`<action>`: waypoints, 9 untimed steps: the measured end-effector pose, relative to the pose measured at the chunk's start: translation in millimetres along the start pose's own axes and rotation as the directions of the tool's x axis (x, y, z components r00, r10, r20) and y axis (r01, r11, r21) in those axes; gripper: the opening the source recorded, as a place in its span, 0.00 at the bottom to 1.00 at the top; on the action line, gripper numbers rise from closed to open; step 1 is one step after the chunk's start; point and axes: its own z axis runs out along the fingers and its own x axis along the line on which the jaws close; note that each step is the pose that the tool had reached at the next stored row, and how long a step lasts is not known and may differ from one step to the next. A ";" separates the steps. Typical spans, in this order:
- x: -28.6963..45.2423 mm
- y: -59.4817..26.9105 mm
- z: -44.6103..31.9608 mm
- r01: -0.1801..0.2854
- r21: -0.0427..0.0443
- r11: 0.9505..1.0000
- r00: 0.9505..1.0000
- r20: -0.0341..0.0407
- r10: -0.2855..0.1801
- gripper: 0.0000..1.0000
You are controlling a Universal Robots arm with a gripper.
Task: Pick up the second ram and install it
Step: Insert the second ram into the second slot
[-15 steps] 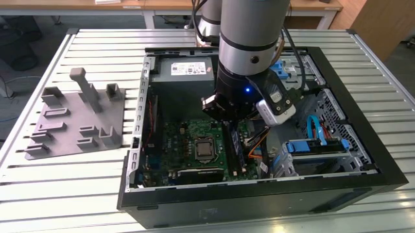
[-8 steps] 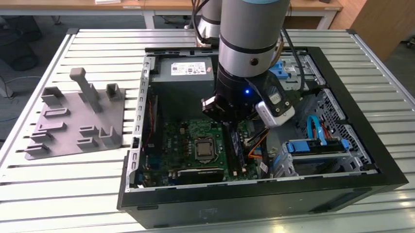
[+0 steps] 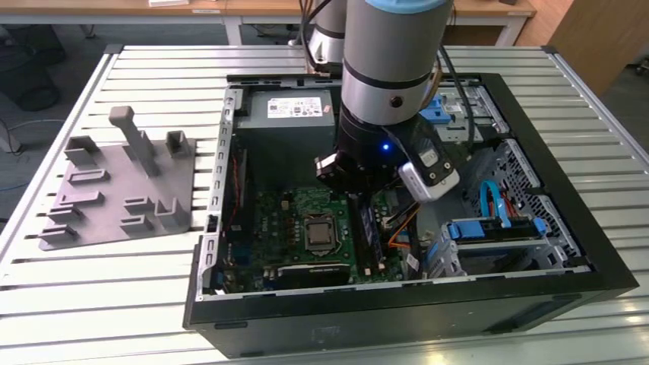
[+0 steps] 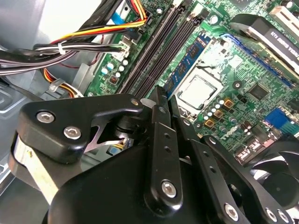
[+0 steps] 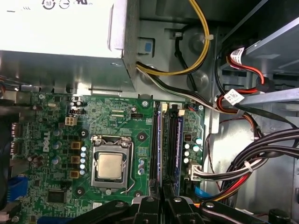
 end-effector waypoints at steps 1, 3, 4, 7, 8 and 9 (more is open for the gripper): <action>0.0 0.0 0.6 0.000 0.000 1.000 1.000 0.000 0.000 0.14; 0.1 -0.1 2.2 0.000 0.000 1.000 1.000 0.000 0.000 0.14; 0.2 -0.1 2.9 0.000 0.000 1.000 1.000 0.000 0.000 0.14; 1.0 -0.2 4.7 0.000 0.000 1.000 1.000 0.000 0.000 0.14; 1.1 -0.2 5.5 0.000 0.000 1.000 1.000 0.000 0.000 0.14; 1.2 -0.2 6.6 0.000 0.000 1.000 1.000 0.000 0.000 0.14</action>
